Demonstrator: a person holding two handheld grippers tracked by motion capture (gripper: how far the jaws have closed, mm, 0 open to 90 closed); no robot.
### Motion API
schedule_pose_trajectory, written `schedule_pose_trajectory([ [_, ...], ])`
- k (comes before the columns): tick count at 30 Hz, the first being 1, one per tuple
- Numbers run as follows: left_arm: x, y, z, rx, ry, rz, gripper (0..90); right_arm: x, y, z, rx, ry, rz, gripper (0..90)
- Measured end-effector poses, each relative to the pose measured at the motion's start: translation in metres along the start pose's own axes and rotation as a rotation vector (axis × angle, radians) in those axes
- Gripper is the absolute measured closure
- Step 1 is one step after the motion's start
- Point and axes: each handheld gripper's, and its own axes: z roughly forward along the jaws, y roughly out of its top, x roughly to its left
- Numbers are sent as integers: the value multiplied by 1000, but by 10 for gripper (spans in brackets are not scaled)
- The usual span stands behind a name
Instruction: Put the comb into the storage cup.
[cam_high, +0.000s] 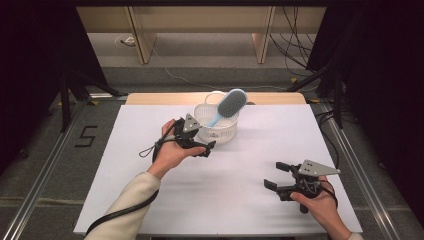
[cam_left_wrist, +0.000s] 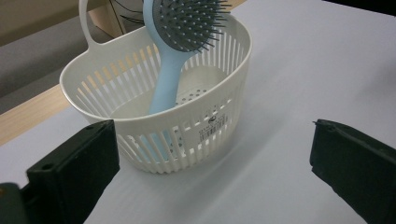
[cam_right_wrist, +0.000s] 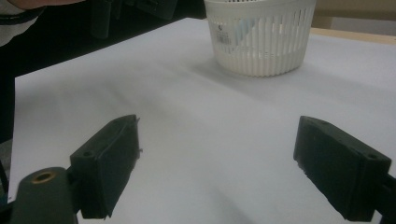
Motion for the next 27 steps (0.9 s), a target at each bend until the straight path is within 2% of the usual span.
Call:
schedule_pose_trajectory([
  [11,-4,-4,-8,-9,-16,-14,6,0,0,0,-1,1,-1,153],
  [17,-9,-8,-12,5,-31,0,4,0,0,0,-2,0,0,153],
  [27,-16,-15,-20,1,-34,10,4,1,1,-1,-2,1,-2,153],
])
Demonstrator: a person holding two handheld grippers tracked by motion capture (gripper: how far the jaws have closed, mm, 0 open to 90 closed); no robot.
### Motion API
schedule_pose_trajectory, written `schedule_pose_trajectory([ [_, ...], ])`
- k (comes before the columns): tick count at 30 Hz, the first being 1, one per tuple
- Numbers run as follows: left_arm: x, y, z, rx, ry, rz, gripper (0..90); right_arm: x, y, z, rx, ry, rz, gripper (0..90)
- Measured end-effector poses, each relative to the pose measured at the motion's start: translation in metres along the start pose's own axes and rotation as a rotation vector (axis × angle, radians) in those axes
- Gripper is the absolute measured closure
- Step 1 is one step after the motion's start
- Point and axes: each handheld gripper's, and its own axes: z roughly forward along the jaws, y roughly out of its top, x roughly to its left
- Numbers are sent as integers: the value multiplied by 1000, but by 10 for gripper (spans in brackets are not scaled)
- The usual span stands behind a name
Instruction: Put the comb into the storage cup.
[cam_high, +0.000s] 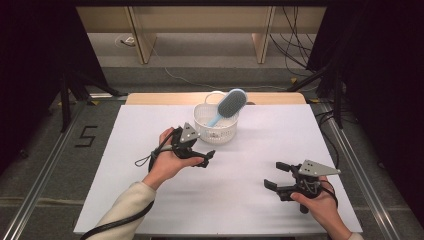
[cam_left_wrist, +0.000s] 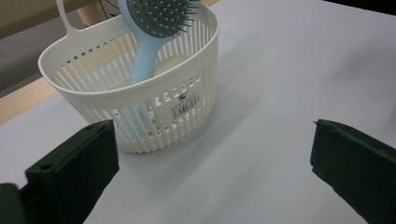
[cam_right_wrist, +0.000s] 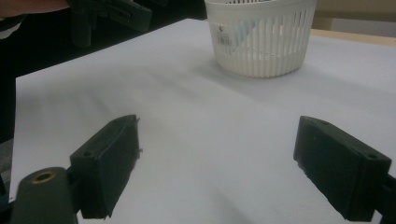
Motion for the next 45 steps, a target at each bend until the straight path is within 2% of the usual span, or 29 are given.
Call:
schedule_pose_trajectory([
  [11,-1,-13,-11,7,-4,13,4,0,0,0,0,1,-1,153],
  [19,-1,-23,-18,1,-12,2,15,0,0,0,3,1,-1,153],
  [36,-1,-44,-36,7,14,0,15,1,0,0,3,1,-2,153],
  [45,1,-51,-41,14,7,7,15,1,0,0,4,2,-3,153],
])
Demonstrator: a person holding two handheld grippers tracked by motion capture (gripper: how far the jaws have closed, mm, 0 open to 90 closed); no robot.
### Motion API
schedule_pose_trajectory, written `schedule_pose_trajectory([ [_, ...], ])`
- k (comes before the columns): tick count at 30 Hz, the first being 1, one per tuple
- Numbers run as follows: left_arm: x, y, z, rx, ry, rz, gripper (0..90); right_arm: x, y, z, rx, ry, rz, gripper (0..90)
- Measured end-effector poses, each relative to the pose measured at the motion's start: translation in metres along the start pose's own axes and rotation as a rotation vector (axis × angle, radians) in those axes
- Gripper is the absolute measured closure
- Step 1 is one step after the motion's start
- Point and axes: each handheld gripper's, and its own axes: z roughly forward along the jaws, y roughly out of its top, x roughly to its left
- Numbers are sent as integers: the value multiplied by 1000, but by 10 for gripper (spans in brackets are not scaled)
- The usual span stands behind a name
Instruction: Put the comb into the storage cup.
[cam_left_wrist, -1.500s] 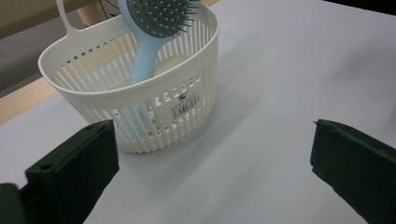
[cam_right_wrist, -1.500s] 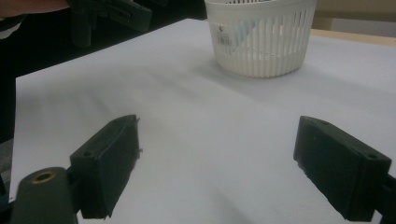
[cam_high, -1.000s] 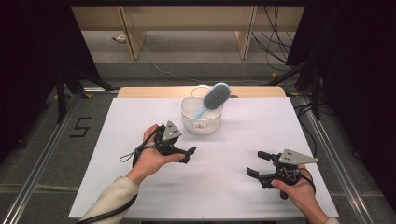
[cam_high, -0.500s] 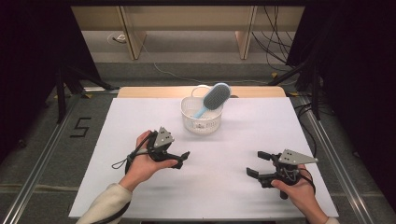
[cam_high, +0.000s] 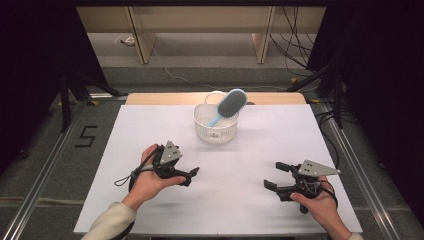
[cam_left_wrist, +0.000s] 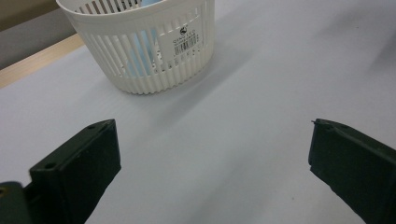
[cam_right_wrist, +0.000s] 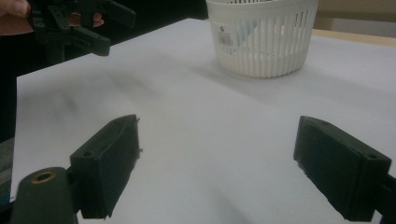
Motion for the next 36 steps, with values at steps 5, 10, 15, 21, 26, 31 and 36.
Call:
schedule_pose_trajectory([
  [5,0,-4,-4,-14,8,11,18,0,0,0,0,0,0,153],
  [10,0,-10,-7,-10,11,15,18,0,0,0,-1,1,0,153],
  [15,2,-12,-10,-13,32,21,17,0,0,0,1,-2,-1,153],
  [21,2,-16,-12,-13,34,21,17,0,0,0,1,-2,-1,153],
  [26,2,-19,-14,-12,37,24,17,0,0,0,1,-3,-1,153],
  [31,2,-23,-15,-7,39,24,17,0,0,0,1,-3,0,153],
  [36,1,-26,-17,-2,44,33,17,0,0,0,2,-3,-1,153],
])
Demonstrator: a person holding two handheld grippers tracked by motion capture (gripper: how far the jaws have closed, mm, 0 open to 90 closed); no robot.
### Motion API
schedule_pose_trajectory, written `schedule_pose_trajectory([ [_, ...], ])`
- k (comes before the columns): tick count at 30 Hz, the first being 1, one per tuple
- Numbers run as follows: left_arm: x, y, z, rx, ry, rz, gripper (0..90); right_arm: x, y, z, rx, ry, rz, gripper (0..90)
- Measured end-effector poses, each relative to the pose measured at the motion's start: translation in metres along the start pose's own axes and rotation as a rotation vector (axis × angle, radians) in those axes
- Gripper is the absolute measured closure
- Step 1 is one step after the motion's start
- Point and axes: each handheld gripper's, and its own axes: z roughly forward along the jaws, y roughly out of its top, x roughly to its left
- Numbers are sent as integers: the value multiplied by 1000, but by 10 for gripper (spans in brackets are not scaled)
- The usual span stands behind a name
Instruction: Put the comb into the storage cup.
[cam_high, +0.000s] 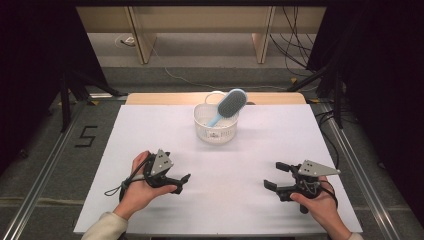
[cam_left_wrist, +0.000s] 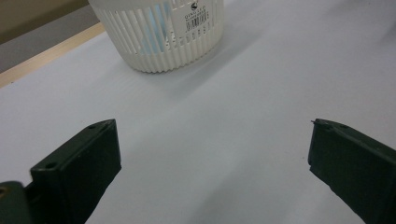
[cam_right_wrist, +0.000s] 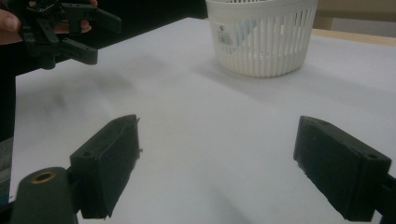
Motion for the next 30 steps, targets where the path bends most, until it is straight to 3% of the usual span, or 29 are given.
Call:
schedule_pose_trajectory([
  [30,-4,-15,-10,16,-1,-4,17,0,0,0,2,0,2,153],
])
